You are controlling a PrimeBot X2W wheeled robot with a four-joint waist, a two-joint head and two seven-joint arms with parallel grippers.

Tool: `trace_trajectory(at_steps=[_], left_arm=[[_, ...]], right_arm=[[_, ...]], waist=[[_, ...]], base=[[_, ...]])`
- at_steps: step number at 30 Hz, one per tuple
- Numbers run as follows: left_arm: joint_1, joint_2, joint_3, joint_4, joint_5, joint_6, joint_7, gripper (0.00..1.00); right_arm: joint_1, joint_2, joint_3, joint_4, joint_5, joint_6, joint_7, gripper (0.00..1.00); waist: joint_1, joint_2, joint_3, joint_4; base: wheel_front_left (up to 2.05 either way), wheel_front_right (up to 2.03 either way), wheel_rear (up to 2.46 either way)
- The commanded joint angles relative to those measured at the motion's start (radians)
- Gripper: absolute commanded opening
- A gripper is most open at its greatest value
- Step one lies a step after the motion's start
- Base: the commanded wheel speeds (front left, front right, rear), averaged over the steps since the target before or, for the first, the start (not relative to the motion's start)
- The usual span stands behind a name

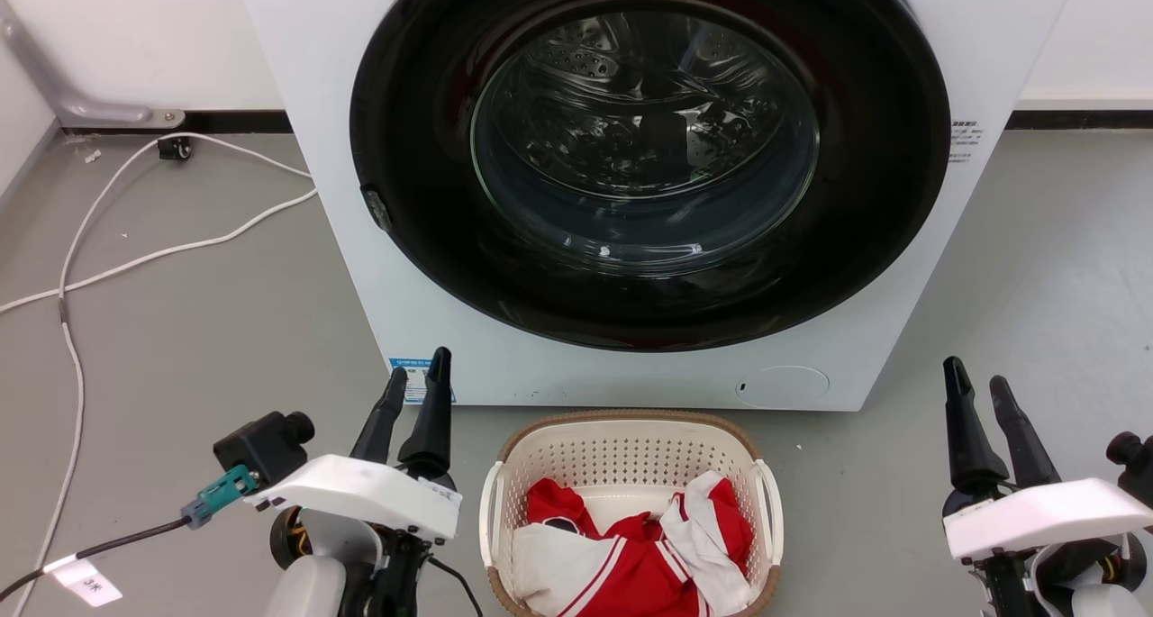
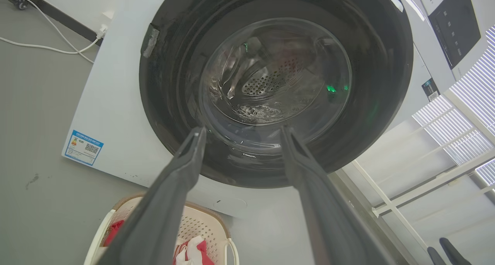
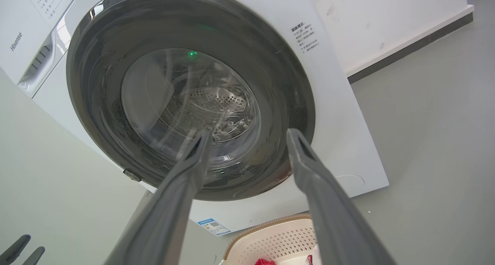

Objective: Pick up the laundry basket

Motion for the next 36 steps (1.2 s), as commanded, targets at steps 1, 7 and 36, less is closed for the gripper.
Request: trace_trajectory(at_steps=[1,7,36], left_arm=[[-0.032,0.003,-0.013,-0.006,0.052,0.003,-0.012,1.00],[-0.039,0.003,-0.034,0.003,0.150,0.006,-0.030,1.00],[-0.069,0.012,-0.074,0.066,0.481,0.049,-0.101,1.00]], right_arm=[[-0.004,-0.001,0.004,-0.021,-0.043,0.001,-0.010,1.00],[0.005,-0.001,0.011,-0.038,-0.129,0.002,-0.015,1.00],[0.041,0.012,0.010,-0.096,-0.446,0.002,0.003,1.00]], waist=[[0.0000,0.0000,0.001,0.000],[0.0000,0.0000,0.001,0.000],[0.0000,0.0000,0.000,0.001]], base=[[0.00,0.00,0.00],[0.00,0.00,0.00],[0.00,0.00,0.00]])
